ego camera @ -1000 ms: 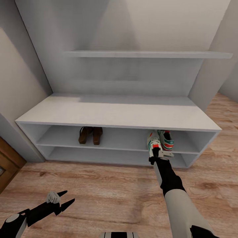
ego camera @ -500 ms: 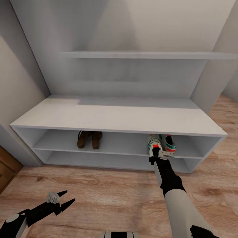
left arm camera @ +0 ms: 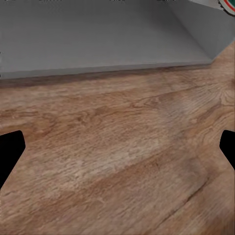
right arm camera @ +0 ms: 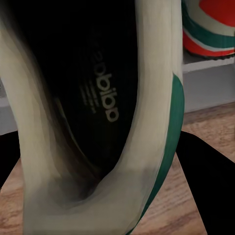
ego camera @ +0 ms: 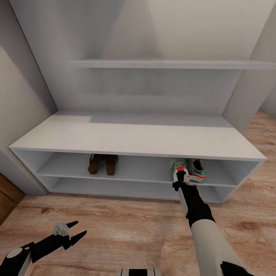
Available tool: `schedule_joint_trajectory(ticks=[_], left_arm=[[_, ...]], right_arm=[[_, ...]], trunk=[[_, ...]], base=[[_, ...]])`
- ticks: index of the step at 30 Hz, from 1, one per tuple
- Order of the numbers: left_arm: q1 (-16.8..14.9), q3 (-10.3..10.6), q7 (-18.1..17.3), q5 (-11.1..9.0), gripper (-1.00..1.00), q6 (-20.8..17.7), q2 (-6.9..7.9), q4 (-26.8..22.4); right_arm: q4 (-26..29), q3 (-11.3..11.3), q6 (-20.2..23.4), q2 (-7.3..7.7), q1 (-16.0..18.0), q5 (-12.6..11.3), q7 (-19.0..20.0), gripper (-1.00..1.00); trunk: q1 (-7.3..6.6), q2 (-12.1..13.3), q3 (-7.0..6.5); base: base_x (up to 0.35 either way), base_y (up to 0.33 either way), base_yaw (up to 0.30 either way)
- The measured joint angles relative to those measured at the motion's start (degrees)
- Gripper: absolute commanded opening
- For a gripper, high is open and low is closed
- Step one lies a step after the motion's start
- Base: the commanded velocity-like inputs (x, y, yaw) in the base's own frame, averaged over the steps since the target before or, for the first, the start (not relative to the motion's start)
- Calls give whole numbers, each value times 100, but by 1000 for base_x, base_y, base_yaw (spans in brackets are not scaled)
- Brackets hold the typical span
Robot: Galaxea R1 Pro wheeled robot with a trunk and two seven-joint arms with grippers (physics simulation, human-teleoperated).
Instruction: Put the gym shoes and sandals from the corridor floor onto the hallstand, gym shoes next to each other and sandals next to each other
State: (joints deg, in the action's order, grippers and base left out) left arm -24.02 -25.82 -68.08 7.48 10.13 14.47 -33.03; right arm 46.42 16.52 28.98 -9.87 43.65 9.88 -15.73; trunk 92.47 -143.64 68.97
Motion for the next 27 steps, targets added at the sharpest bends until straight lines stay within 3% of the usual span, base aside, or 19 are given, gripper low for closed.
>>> schedule_joint_trajectory(ticks=[27], left_arm=[[0,0,0,0,100,-1,0,0]], right_arm=[[-2,0,-8,3,0,2,0,-100]], trunk=[[1,0,0]], base=[[92,0,0]])
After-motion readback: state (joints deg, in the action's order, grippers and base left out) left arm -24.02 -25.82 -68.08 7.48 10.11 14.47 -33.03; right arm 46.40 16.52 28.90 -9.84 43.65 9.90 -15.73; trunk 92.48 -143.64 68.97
